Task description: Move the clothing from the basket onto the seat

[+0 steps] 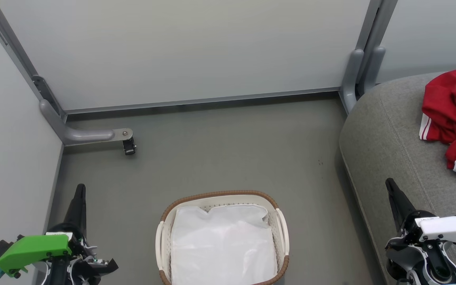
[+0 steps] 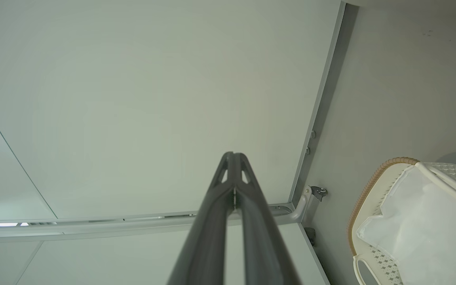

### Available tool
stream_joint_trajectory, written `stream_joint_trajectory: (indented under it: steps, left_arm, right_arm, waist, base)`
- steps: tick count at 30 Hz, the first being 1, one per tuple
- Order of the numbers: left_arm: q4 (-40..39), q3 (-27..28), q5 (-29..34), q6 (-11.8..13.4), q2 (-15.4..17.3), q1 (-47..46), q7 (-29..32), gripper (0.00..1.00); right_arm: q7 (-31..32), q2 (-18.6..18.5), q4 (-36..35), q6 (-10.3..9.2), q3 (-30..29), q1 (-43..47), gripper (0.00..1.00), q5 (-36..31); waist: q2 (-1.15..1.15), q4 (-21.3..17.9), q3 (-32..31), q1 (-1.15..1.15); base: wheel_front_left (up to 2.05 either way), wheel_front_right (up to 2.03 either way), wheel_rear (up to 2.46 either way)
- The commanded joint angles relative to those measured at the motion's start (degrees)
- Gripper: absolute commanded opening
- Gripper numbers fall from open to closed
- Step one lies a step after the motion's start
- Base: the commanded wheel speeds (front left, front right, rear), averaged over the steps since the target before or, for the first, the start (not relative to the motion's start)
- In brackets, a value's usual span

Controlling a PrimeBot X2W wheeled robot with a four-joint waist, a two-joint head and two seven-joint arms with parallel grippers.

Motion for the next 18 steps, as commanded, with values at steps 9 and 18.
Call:
stream_joint_trajectory:
  steps: [9, 18]
  left_arm:
    - [-0.11, 0.12, -0.23, -0.32, 0.04, -0.61, 0.20, 0.00]
    - [-0.12, 0.11, -0.23, -0.32, 0.05, -0.61, 0.20, 0.00]
  right_arm:
    - [0.15, -0.34, -0.24, -0.04, -0.11, -0.46, 0.00, 0.23]
    - [0.14, -0.34, -0.24, -0.04, -0.11, -0.46, 0.00, 0.24]
  waist:
    - [0.00, 0.00, 0.00, 0.00]
    - [0.00, 0.00, 0.00, 0.00]
  base:
    - [0.00, 0.00, 0.00]
    - [0.00, 0.00, 0.00]
